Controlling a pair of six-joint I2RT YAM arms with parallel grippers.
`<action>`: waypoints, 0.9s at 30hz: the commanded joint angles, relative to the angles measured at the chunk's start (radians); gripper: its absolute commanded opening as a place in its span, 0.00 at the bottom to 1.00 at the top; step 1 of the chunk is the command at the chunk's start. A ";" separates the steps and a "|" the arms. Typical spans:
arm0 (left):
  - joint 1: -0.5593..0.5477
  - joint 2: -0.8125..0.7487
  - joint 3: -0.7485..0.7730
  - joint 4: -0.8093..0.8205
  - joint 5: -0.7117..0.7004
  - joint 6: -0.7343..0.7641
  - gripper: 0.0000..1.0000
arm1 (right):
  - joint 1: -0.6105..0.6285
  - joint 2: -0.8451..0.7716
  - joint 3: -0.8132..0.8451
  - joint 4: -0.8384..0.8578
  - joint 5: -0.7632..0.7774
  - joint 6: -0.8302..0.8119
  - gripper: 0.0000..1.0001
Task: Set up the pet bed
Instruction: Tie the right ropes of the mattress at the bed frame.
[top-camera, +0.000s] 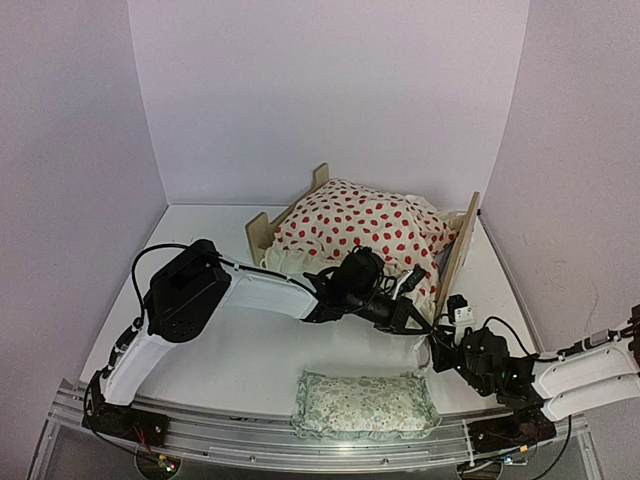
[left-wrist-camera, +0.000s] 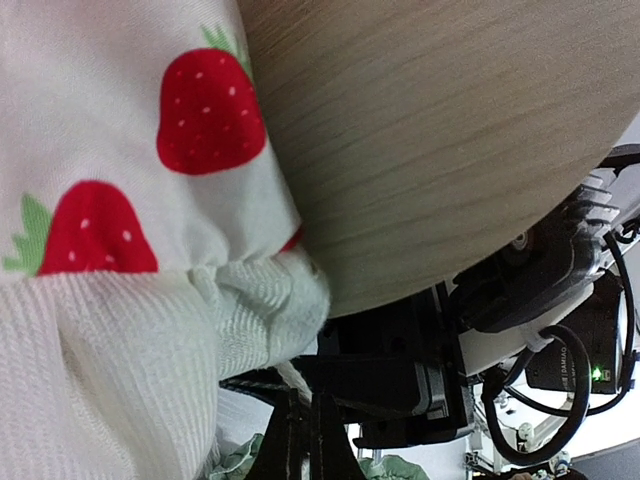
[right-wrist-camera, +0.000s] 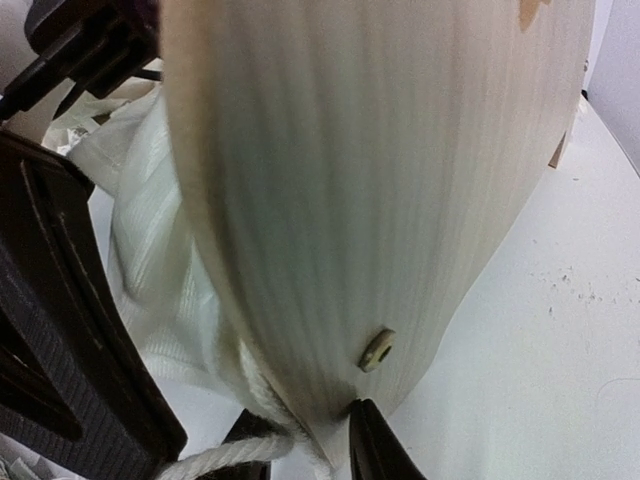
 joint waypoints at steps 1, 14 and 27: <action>-0.003 -0.056 -0.002 0.041 0.023 -0.002 0.00 | 0.002 0.011 -0.010 0.091 0.003 -0.012 0.21; -0.002 -0.054 -0.022 0.049 0.021 0.004 0.04 | 0.003 -0.105 -0.026 -0.042 -0.052 0.072 0.13; -0.003 -0.050 -0.015 0.047 0.024 0.007 0.04 | 0.003 -0.180 -0.028 -0.104 -0.082 0.067 0.22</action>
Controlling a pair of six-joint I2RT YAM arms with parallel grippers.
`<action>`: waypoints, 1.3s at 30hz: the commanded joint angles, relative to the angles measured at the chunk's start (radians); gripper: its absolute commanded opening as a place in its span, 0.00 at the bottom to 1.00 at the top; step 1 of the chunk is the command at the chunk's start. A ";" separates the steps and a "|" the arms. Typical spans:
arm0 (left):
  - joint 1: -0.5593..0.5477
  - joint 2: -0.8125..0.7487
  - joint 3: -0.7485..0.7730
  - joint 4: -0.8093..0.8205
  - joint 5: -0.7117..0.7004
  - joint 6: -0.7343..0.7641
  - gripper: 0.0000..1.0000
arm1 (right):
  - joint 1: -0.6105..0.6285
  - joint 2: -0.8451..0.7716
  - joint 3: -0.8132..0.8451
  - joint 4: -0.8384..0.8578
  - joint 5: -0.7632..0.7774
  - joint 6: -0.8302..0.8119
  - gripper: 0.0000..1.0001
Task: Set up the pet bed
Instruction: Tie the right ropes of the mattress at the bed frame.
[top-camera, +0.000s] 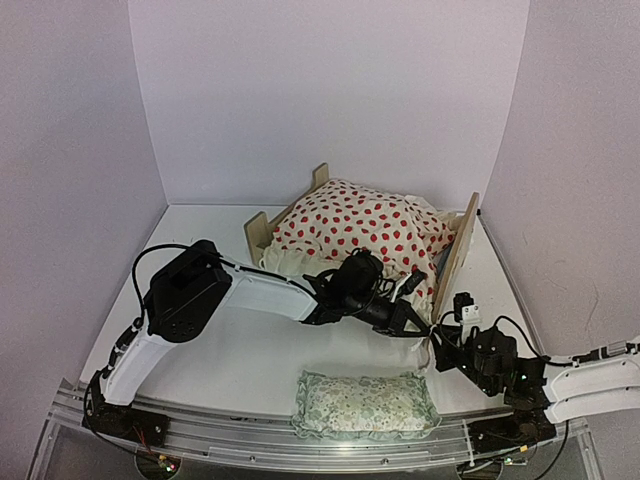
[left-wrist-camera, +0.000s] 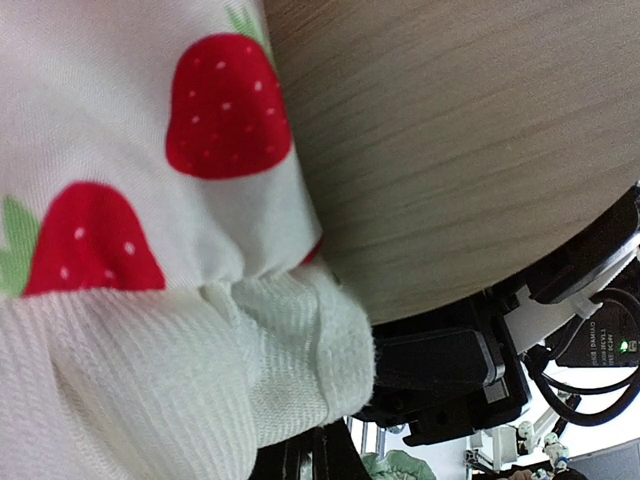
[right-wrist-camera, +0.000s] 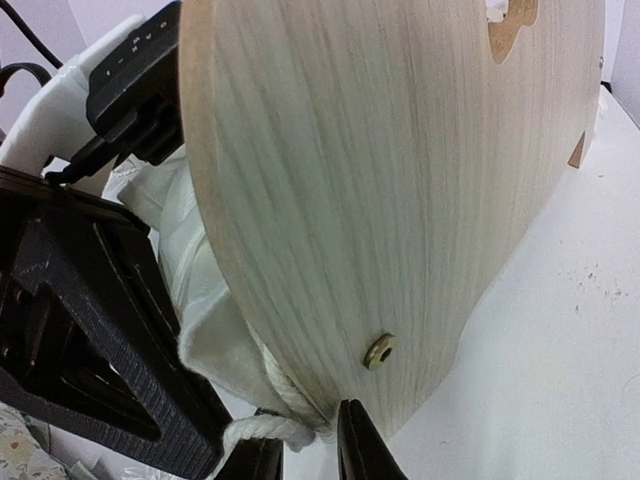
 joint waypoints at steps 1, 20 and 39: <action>-0.002 -0.051 0.005 0.036 0.021 0.011 0.04 | -0.003 -0.013 -0.018 -0.010 -0.031 0.008 0.23; 0.002 -0.044 0.038 0.013 0.010 0.021 0.00 | -0.003 -0.126 0.042 -0.290 -0.131 -0.002 0.44; 0.002 -0.023 0.041 0.020 0.026 0.005 0.00 | -0.004 -0.100 0.066 -0.185 -0.061 -0.114 0.40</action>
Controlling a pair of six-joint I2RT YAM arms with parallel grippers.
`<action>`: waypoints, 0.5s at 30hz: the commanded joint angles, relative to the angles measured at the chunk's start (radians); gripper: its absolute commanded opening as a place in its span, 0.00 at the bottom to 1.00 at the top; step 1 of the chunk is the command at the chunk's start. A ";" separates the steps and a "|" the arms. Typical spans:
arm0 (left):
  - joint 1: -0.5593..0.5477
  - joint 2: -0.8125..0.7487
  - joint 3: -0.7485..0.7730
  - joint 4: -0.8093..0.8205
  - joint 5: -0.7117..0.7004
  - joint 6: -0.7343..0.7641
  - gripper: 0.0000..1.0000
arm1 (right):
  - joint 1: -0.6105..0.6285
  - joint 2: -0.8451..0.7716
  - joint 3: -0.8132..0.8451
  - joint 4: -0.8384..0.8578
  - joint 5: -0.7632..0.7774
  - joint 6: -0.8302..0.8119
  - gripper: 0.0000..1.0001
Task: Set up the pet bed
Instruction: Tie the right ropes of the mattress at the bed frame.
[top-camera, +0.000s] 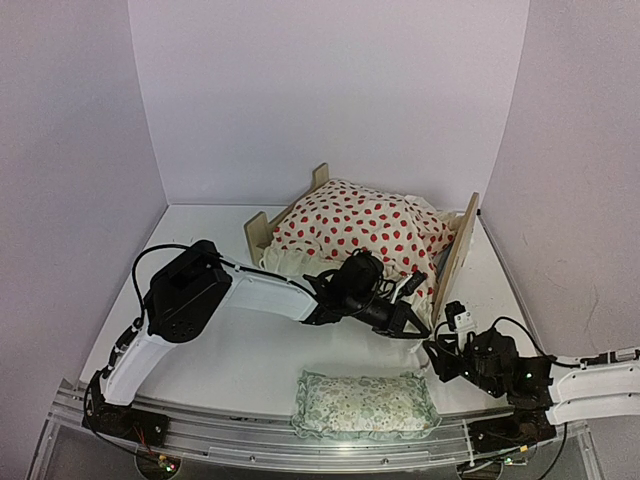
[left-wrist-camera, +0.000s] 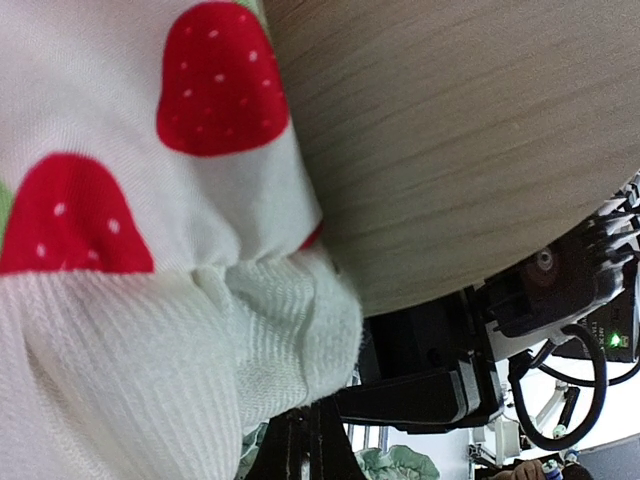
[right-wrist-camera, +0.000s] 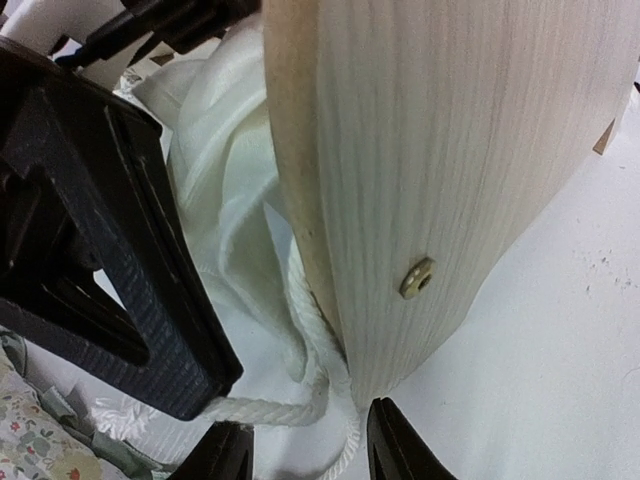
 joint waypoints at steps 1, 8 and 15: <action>0.001 -0.023 0.040 0.037 0.018 -0.011 0.00 | 0.002 -0.006 0.052 0.045 0.047 -0.050 0.40; 0.001 -0.024 0.040 0.035 0.021 -0.011 0.00 | 0.002 0.033 0.070 0.063 0.047 -0.070 0.34; 0.000 -0.025 0.038 0.034 0.023 -0.009 0.00 | 0.002 0.034 0.061 0.077 0.057 -0.077 0.29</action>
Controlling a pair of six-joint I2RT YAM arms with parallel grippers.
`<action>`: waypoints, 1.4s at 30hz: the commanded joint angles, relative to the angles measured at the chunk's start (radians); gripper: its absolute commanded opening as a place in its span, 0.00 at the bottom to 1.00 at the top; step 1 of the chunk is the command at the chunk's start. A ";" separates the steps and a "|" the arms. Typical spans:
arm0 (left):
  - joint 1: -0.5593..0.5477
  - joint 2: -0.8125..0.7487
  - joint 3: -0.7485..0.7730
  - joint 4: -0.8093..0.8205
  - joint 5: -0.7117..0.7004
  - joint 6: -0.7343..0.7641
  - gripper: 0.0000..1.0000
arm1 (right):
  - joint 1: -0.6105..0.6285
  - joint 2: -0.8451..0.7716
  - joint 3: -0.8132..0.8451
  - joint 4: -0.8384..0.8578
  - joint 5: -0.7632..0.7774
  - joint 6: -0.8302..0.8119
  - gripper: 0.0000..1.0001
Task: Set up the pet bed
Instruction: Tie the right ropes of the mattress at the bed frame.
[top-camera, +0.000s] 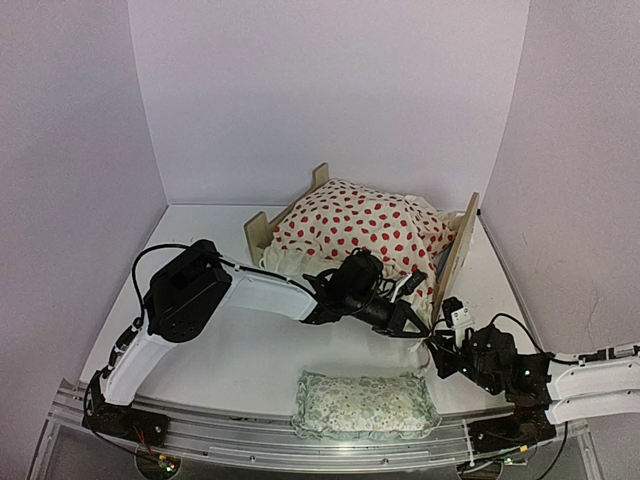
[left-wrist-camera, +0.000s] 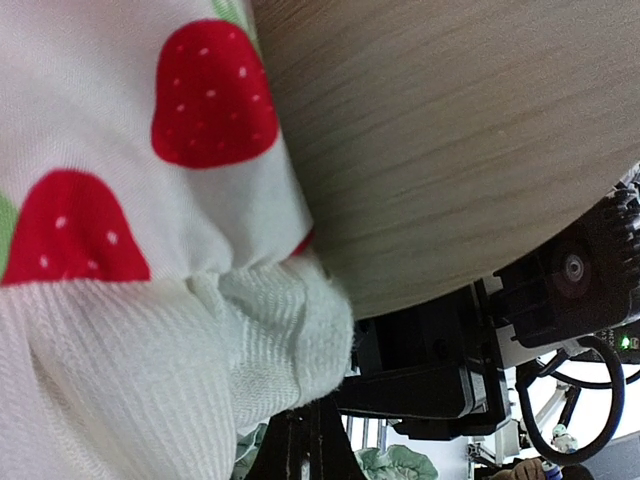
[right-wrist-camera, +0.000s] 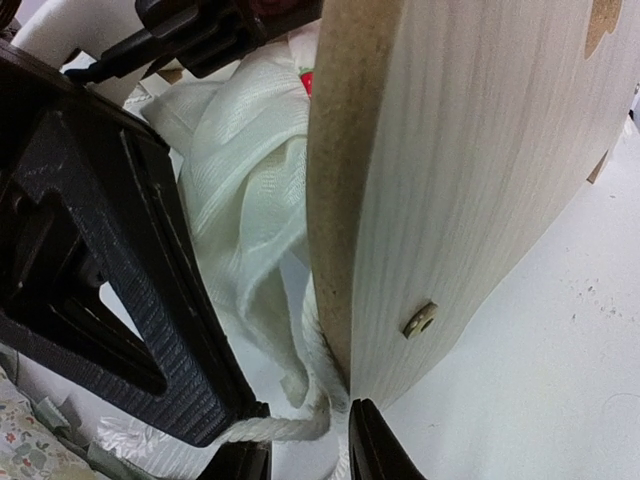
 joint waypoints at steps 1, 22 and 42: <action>0.000 -0.025 0.037 0.026 0.016 -0.010 0.00 | 0.002 -0.003 0.033 0.048 0.035 -0.017 0.29; 0.000 -0.028 0.036 0.012 0.008 0.005 0.02 | 0.002 0.024 0.033 0.091 0.043 -0.054 0.01; -0.033 -0.284 -0.327 -0.022 -0.367 0.456 0.76 | 0.002 -0.065 0.009 0.041 0.001 0.096 0.00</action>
